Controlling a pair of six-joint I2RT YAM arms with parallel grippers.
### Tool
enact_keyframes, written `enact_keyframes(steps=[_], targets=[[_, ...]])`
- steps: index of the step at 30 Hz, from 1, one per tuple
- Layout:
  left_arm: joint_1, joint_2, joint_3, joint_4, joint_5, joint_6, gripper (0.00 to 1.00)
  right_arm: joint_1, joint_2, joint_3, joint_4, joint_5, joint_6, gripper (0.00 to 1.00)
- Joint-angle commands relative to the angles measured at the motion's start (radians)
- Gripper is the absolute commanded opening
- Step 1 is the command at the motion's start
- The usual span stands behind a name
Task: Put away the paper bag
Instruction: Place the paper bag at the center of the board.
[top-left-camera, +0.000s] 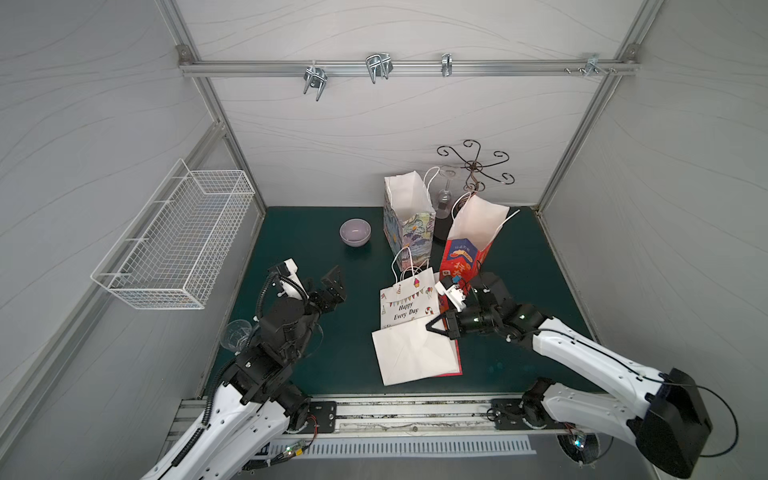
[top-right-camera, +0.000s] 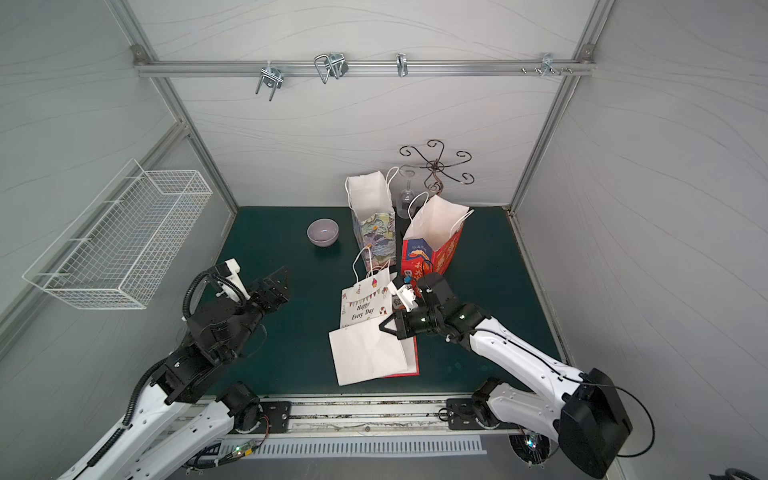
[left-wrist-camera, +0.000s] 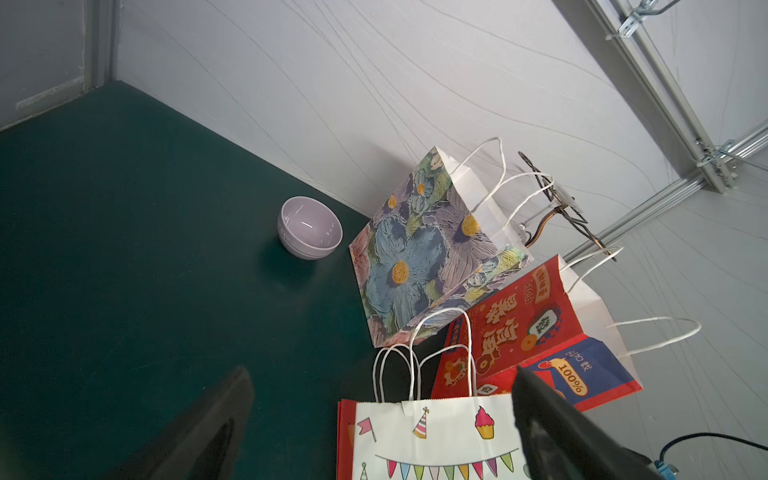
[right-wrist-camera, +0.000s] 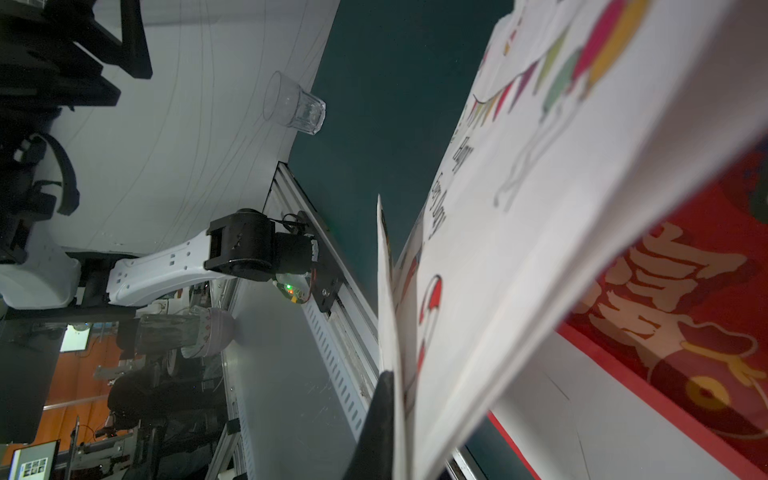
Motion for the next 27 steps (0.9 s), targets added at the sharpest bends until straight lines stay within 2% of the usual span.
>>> enact_keyframes(steps=[1, 4, 13, 20, 21, 25, 27], targets=[[0.002, 0.008, -0.007, 0.009, -0.039, -0.049, 0.99, -0.066, 0.037, -0.010, 0.054, 0.035, 0.021, 0.00], [0.002, 0.018, -0.013, -0.003, -0.039, -0.057, 0.99, -0.103, 0.097, -0.012, 0.003, 0.049, -0.027, 0.00], [0.003, 0.021, -0.037, -0.033, -0.038, -0.088, 0.99, -0.128, 0.265, -0.034, -0.062, 0.127, -0.124, 0.00], [0.003, 0.031, -0.047, -0.042, -0.037, -0.089, 0.99, -0.132, 0.314, -0.031, -0.119, 0.211, -0.164, 0.02], [0.003, 0.034, -0.049, -0.041, -0.035, -0.091, 0.99, -0.131, 0.314, -0.027, -0.131, 0.228, -0.168, 0.09], [0.003, 0.045, -0.045, -0.058, -0.034, -0.088, 0.99, -0.143, 0.253, 0.000, -0.212, 0.319, -0.176, 0.58], [0.003, 0.052, -0.038, -0.082, -0.036, -0.087, 0.98, -0.165, 0.185, 0.004, -0.279, 0.396, -0.172, 0.71]])
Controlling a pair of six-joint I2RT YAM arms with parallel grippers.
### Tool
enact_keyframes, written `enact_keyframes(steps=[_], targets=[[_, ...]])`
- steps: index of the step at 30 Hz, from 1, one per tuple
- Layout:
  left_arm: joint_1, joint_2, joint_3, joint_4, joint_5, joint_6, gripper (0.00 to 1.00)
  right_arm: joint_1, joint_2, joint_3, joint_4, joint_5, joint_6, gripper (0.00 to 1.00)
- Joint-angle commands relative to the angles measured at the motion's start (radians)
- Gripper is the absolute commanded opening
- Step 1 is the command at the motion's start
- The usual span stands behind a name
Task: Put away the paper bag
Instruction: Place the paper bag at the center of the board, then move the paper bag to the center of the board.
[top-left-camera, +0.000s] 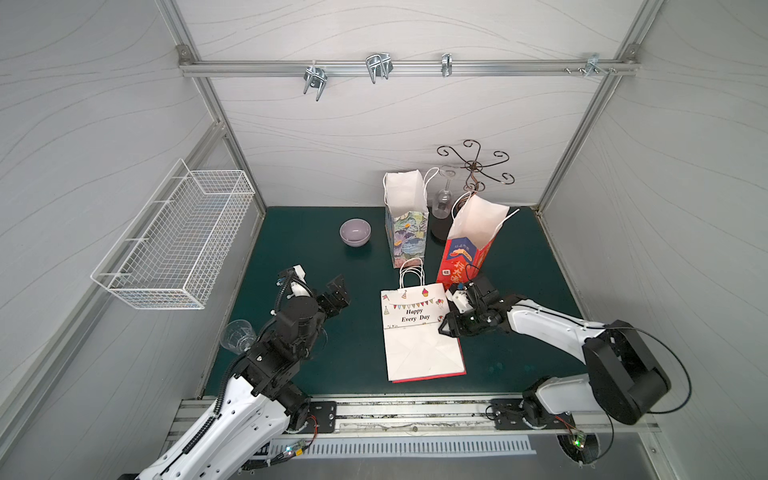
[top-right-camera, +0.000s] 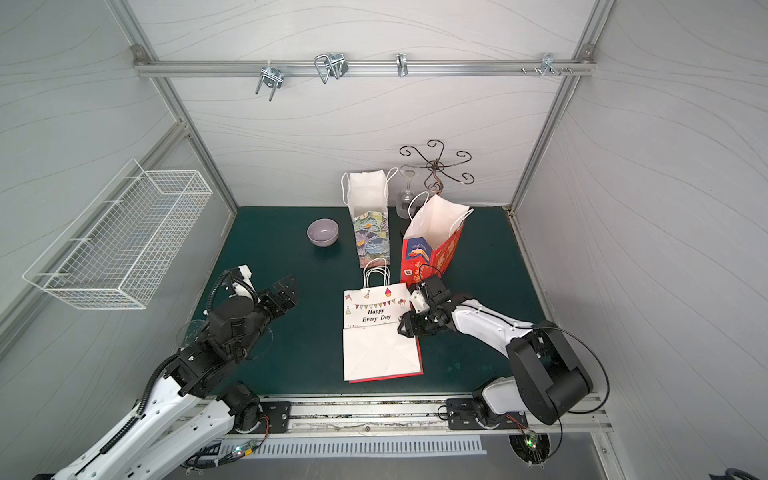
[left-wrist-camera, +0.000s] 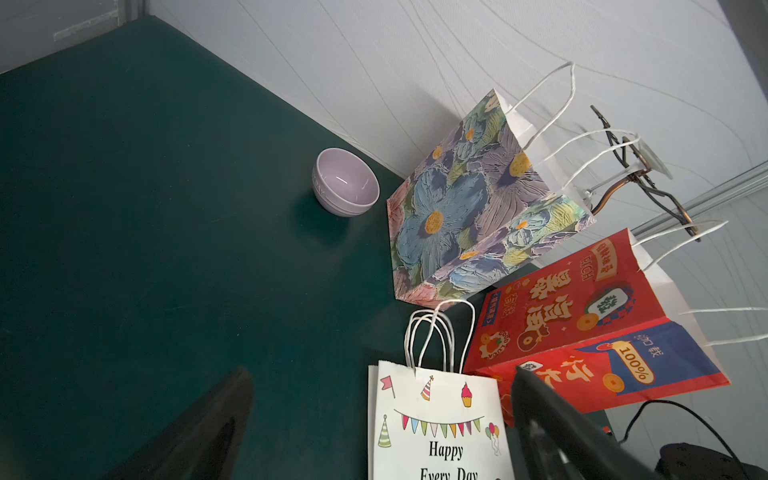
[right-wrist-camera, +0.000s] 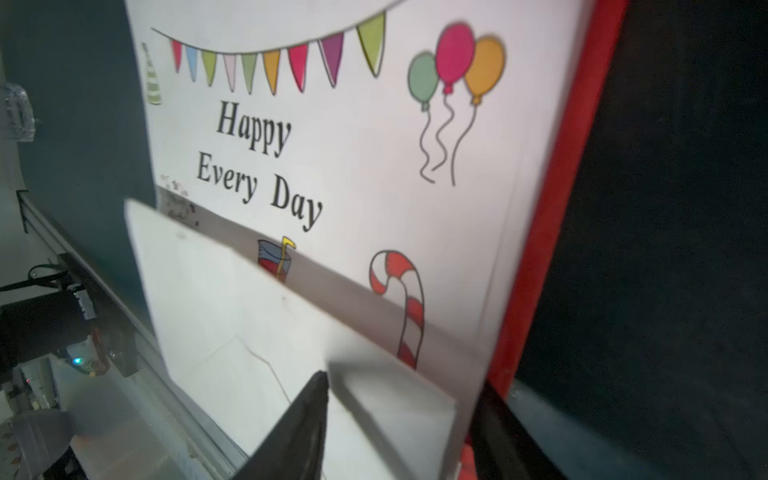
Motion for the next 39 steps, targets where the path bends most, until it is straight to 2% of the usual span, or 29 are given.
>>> enact_keyframes(steps=[1, 4, 7, 14, 19, 29, 39], targets=[[0.003, 0.010, 0.018, -0.031, -0.027, -0.013, 0.99, -0.041, -0.123, 0.022, -0.162, 0.150, -0.016, 0.76], [0.004, 0.027, 0.021, -0.050, -0.021, -0.017, 0.99, -0.056, -0.197, 0.010, -0.226, 0.150, -0.031, 0.86], [0.004, 0.041, 0.015, -0.049, -0.014, -0.028, 0.99, -0.028, -0.203, -0.027, -0.217, 0.110, -0.004, 0.89], [0.006, 0.053, 0.010, -0.061, 0.014, -0.031, 0.99, 0.093, -0.128, -0.074, -0.046, 0.105, 0.095, 0.90], [0.011, 0.061, 0.007, -0.081, 0.043, -0.038, 0.99, 0.147, -0.062, -0.072, 0.023, 0.106, 0.119, 0.82], [0.011, 0.055, -0.023, -0.105, 0.055, -0.057, 0.98, 0.260, 0.042, -0.012, 0.064, 0.154, 0.120, 0.59], [0.013, 0.005, -0.041, -0.164, 0.033, -0.069, 0.97, 0.364, 0.188, 0.097, 0.099, 0.185, 0.125, 0.53]])
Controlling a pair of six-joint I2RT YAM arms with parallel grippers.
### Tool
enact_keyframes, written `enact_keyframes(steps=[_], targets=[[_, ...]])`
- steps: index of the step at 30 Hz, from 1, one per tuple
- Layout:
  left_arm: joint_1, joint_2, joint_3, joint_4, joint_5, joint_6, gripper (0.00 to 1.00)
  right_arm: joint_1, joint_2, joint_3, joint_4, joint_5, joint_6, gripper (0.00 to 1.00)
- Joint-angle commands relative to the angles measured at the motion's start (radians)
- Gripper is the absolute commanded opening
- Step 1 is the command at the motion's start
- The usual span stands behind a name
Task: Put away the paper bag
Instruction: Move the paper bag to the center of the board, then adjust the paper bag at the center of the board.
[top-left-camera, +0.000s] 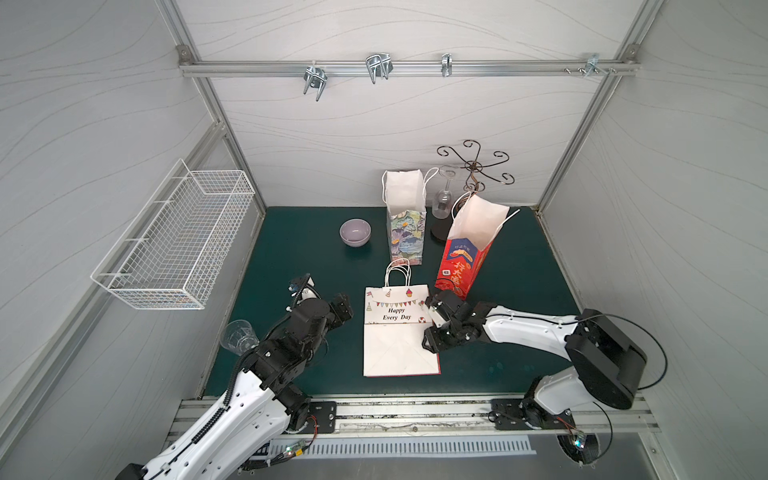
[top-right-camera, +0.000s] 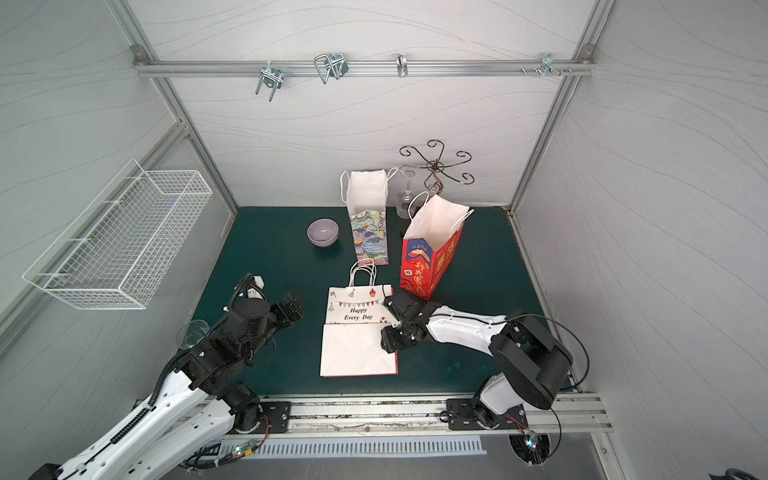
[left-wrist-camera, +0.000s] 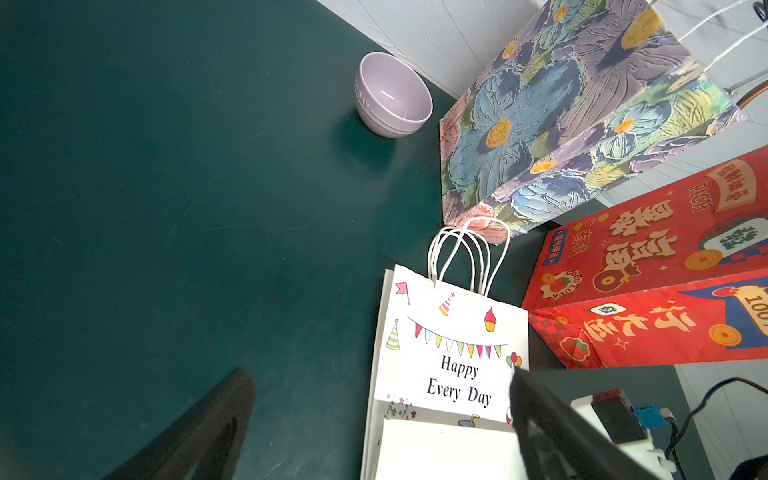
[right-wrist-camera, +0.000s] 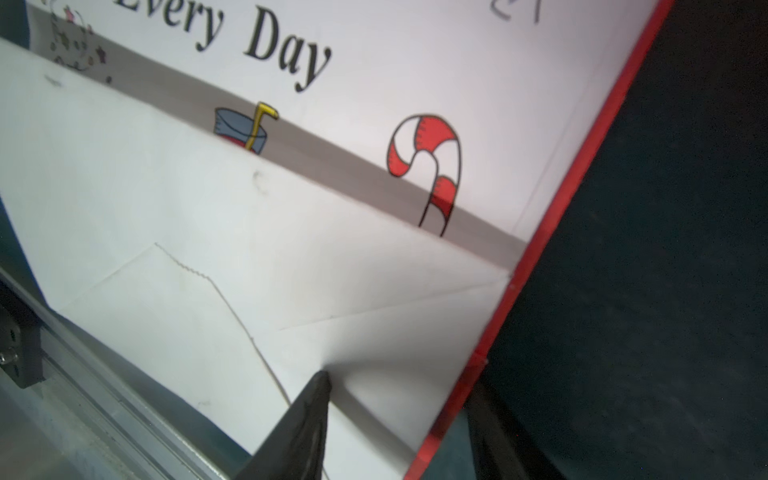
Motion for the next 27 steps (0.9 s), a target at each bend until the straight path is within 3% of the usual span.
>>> enact_keyframes(steps=[1, 3, 8, 12, 16, 22, 27], targets=[[0.005, -0.021, 0.005, -0.019, -0.023, -0.021, 0.97, 0.025, 0.037, 0.028, 0.020, 0.018, 0.007, 0.54], [0.007, -0.026, 0.005, -0.022, -0.024, -0.019, 0.97, 0.025, 0.028, 0.036, 0.012, 0.027, 0.010, 0.57], [0.007, -0.028, 0.016, 0.006, -0.016, 0.023, 0.97, 0.024, -0.129, 0.074, -0.134, 0.089, -0.023, 0.80], [0.006, -0.027, 0.038, 0.081, 0.035, 0.129, 0.97, -0.023, -0.338, 0.139, -0.350, 0.104, -0.067, 0.82], [0.006, -0.004, 0.059, 0.196, 0.135, 0.261, 0.96, -0.139, -0.478, 0.287, -0.560, 0.106, -0.144, 0.81], [0.006, 0.085, 0.126, 0.353, 0.326, 0.418, 0.96, -0.365, -0.401, 0.661, -0.839, 0.107, -0.226, 0.79], [0.006, 0.192, 0.185, 0.476, 0.511, 0.505, 0.96, -0.519, -0.312, 0.869, -0.902, 0.069, -0.266, 0.79]])
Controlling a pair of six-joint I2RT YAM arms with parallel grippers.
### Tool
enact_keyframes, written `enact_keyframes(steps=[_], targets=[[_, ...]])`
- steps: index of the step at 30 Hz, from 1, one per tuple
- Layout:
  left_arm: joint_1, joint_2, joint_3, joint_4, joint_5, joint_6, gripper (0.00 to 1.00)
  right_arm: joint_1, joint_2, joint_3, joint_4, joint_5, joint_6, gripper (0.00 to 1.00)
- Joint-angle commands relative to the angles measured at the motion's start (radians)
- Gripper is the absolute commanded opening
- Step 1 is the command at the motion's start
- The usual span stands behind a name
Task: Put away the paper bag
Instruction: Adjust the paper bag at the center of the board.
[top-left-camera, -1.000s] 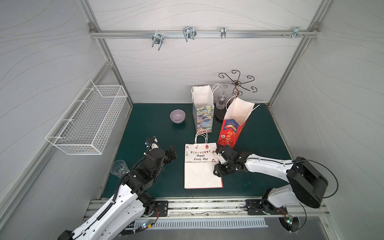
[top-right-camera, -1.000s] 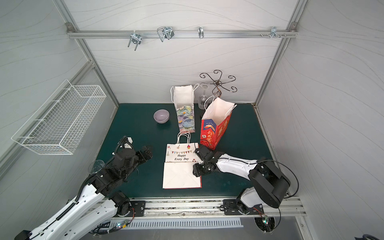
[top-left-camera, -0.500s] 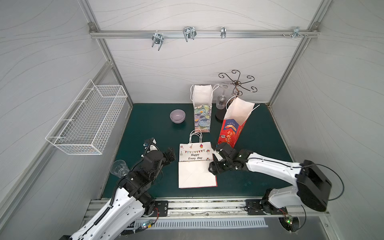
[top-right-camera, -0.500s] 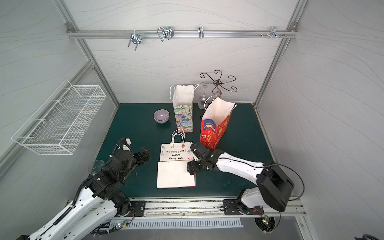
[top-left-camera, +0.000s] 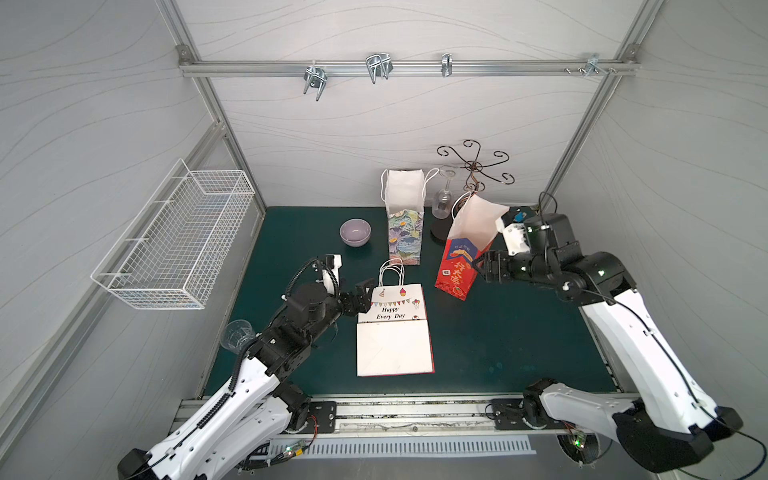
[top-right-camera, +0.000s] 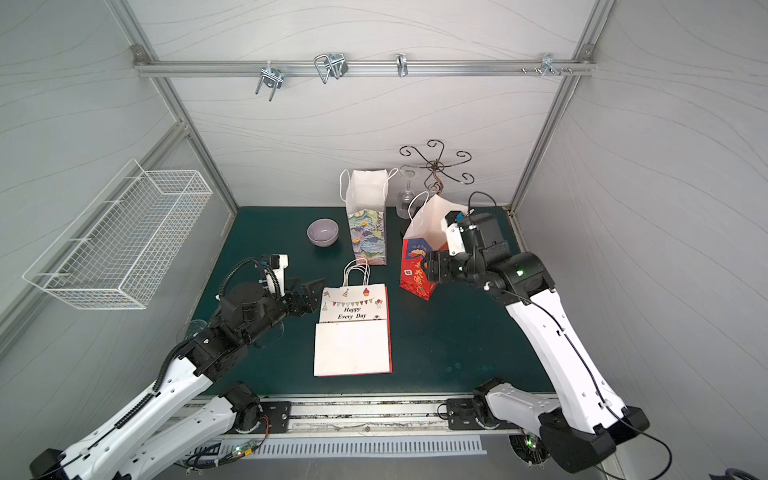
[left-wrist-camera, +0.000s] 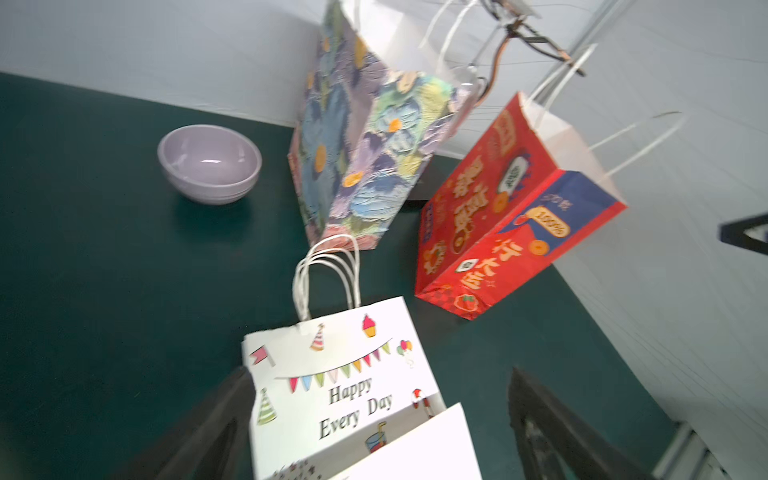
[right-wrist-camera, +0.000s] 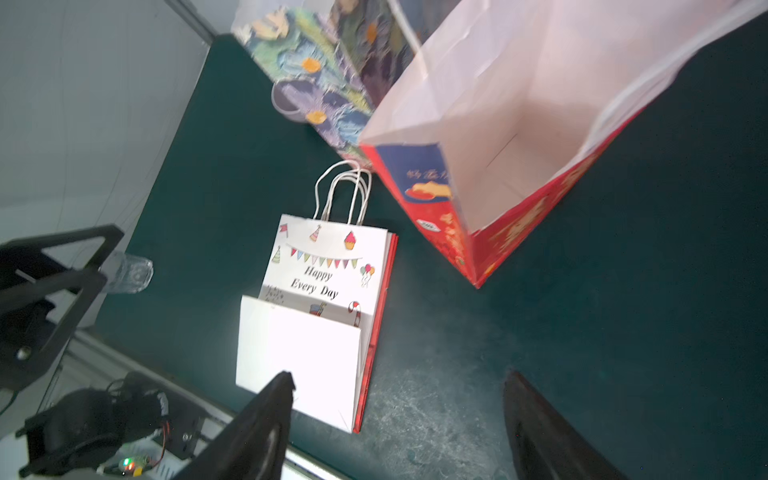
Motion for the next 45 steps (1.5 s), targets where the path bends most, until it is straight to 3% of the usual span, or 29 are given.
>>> enact_keyframes(steps=[1, 6, 10, 13, 16, 21, 26, 38, 45], targets=[[0.005, 0.067, 0.086, 0.155, 0.167, 0.119, 0.96, -0.071, 0.041, 0.076, -0.128, -0.022, -0.063, 0.80], [-0.008, 0.203, 0.158, 0.221, 0.270, 0.134, 0.95, -0.133, 0.100, 0.161, -0.084, 0.016, -0.085, 0.81], [-0.082, 0.358, 0.300, 0.221, 0.276, 0.145, 0.95, -0.181, 0.124, 0.208, -0.061, -0.011, -0.155, 0.81], [-0.138, 0.478, 0.443, 0.160, 0.205, 0.126, 0.94, -0.150, 0.099, 0.178, -0.009, -0.146, -0.350, 0.79], [-0.143, 0.535, 0.480, 0.160, 0.124, 0.032, 0.94, -0.078, 0.063, 0.116, 0.086, -0.232, -0.564, 0.80], [-0.142, 0.522, 0.428, 0.168, -0.012, -0.045, 0.94, -0.062, 0.163, 0.144, 0.094, -0.254, -0.707, 0.80], [-0.143, 0.465, 0.353, 0.143, -0.096, -0.075, 0.94, -0.061, 0.307, 0.243, 0.014, -0.230, -0.720, 0.77], [-0.139, 0.333, 0.229, 0.101, -0.181, -0.102, 0.95, -0.051, 0.465, 0.294, -0.045, -0.066, -0.702, 0.77], [-0.135, 0.328, 0.225, 0.100, -0.180, -0.099, 0.95, -0.046, 0.504, 0.304, -0.060, -0.099, -0.697, 0.65]])
